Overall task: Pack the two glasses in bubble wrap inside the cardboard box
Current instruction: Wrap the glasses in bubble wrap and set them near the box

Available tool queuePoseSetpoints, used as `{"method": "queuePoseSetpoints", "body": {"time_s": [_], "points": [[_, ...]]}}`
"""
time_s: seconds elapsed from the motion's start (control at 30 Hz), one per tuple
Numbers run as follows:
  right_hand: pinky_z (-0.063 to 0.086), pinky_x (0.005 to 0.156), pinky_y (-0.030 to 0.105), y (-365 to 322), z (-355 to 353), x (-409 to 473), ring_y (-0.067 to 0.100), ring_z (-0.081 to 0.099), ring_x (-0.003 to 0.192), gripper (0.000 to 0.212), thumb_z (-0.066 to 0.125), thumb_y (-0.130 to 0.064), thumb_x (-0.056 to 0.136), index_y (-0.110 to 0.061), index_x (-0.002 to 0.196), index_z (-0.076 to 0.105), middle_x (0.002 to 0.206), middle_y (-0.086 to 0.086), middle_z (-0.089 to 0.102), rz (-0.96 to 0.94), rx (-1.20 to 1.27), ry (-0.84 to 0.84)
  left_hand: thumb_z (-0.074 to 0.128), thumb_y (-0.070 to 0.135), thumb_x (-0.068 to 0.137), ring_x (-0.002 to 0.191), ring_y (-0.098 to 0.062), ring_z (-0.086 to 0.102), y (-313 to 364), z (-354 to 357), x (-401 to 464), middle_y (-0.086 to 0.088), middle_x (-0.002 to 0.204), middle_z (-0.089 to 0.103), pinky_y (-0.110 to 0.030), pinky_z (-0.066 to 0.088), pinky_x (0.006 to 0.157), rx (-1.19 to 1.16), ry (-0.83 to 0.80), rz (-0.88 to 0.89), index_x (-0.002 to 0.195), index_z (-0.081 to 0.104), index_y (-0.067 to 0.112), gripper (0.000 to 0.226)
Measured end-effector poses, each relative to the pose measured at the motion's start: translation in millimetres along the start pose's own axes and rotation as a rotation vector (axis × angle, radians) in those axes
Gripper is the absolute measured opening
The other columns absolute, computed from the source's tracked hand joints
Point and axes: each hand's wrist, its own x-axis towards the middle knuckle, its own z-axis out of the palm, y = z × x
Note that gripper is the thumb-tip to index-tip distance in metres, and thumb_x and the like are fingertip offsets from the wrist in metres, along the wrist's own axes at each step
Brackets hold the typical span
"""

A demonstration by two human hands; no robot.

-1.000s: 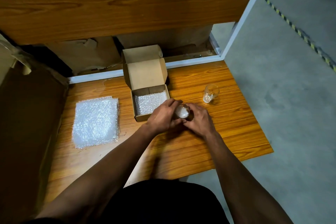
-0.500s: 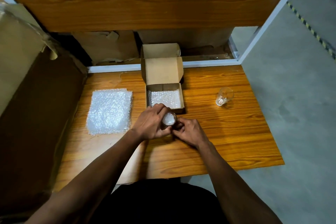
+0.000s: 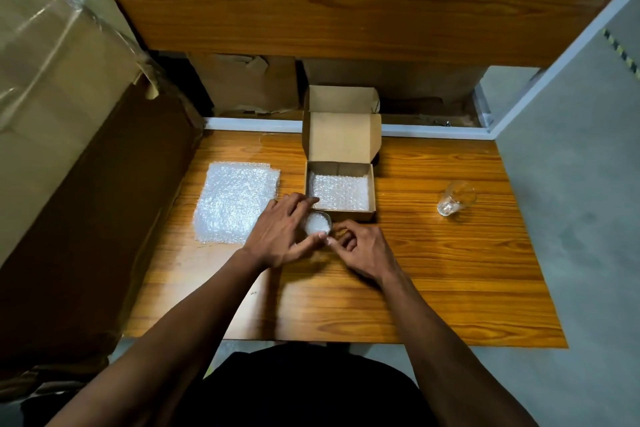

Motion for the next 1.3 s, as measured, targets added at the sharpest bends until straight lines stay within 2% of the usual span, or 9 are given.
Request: {"method": "queuePoseSetpoints", "body": {"time_s": [0.1, 0.2, 0.3, 0.43, 0.6, 0.77, 0.9, 1.1, 1.3], "points": [[0.044, 0.053, 0.021, 2.1, -11.3, -2.7, 0.003, 0.058, 0.061, 0.051, 0.042, -0.07, 0.099, -0.027, 0.092, 0.068, 0.073, -0.011, 0.063, -0.002, -0.048, 0.116, 0.037, 0.057, 0.108, 0.115, -0.024, 0.055, -3.2, -2.3, 7.4, -0.002, 0.127, 0.054, -0.043, 0.045, 0.094, -0.054, 0.068, -0.127, 0.143, 0.053, 0.02, 0.053], [0.033, 0.049, 0.023, -4.9, -16.4, 3.7, 0.005, 0.05, 0.055, 0.049, 0.038, -0.061, 0.103, -0.024, 0.084, 0.063, 0.066, -0.01, 0.054, 0.005, -0.071, 0.207, 0.038, 0.046, 0.11, 0.111, -0.026, 0.057, -15.7, -2.4, 12.8, -0.001, 0.123, 0.058, -0.044, 0.047, 0.089, -0.075, 0.169, -0.314, 0.13, 0.062, 0.022, 0.039], [0.041, 0.049, 0.027, -19.6, -18.5, 21.6, 0.01, 0.053, 0.057, 0.034, 0.052, -0.046, 0.105, -0.02, 0.086, 0.064, 0.067, -0.006, 0.058, -0.001, -0.091, 0.238, 0.047, 0.038, 0.108, 0.119, -0.031, 0.054, -35.7, 0.0, 13.0, -0.006, 0.131, 0.057, -0.048, 0.044, 0.092, -0.005, 0.131, -0.506, 0.132, 0.062, 0.021, 0.033], [0.053, 0.058, 0.029, -43.6, -18.4, 53.1, 0.009, 0.061, 0.07, 0.015, 0.065, -0.035, 0.102, -0.021, 0.094, 0.065, 0.082, -0.008, 0.067, -0.039, -0.08, 0.226, 0.055, 0.033, 0.103, 0.135, -0.034, 0.043, -65.8, 2.5, 4.7, -0.005, 0.156, 0.046, -0.053, 0.04, 0.101, 0.093, -0.014, -0.655, 0.15, 0.051, 0.02, 0.049], [0.056, 0.067, 0.028, -67.8, -12.9, 90.7, 0.01, 0.064, 0.08, 0.011, 0.069, -0.031, 0.099, -0.021, 0.105, 0.071, 0.095, -0.005, 0.07, -0.115, -0.059, 0.118, 0.052, 0.026, 0.106, 0.147, -0.033, 0.032, -90.1, -5.3, 13.9, 0.001, 0.167, 0.038, -0.055, 0.036, 0.108, 0.119, -0.09, -0.642, 0.157, 0.044, 0.025, 0.052], [0.059, 0.068, 0.035, -87.3, 2.5, 126.9, 0.006, 0.063, 0.078, 0.018, 0.073, -0.033, 0.095, -0.025, 0.111, 0.073, 0.096, -0.011, 0.066, -0.137, -0.016, -0.019, 0.056, 0.026, 0.105, 0.155, -0.036, 0.02, -108.3, -17.2, 38.8, -0.004, 0.174, 0.021, -0.06, 0.032, 0.113, 0.132, -0.188, -0.606, 0.164, 0.032, 0.027, 0.063], [0.059, 0.069, 0.038, -92.5, 20.0, 147.5, 0.006, 0.06, 0.072, 0.018, 0.075, -0.031, 0.093, -0.023, 0.109, 0.074, 0.096, -0.01, 0.068, -0.15, -0.042, -0.065, 0.058, 0.03, 0.105, 0.155, -0.038, 0.015, -119.5, -18.4, 53.0, -0.005, 0.174, 0.017, -0.062, 0.031, 0.113, 0.109, -0.244, -0.575, 0.156, 0.045, 0.031, 0.052], [0.059, 0.076, 0.039, -96.7, 32.4, 164.8, 0.014, 0.063, 0.088, 0.019, 0.073, -0.031, 0.092, -0.026, 0.109, 0.073, 0.098, -0.008, 0.067, -0.114, -0.083, -0.103, 0.072, 0.027, 0.097, 0.152, -0.036, 0.022, -128.0, -19.8, 63.2, -0.004, 0.169, 0.029, -0.058, 0.033, 0.11, 0.052, -0.197, -0.551, 0.126, 0.068, 0.026, 0.03], [0.058, 0.089, 0.041, -100.3, 37.6, 176.5, 0.02, 0.063, 0.102, 0.036, 0.078, -0.028, 0.09, -0.017, 0.123, 0.07, 0.109, 0.0, 0.067, -0.079, -0.092, -0.123, 0.074, 0.036, 0.095, 0.142, -0.03, 0.033, -137.6, -30.9, 68.9, 0.004, 0.148, 0.052, -0.053, 0.032, 0.104, -0.051, -0.078, -0.518, 0.11, 0.07, 0.033, 0.016]]}}
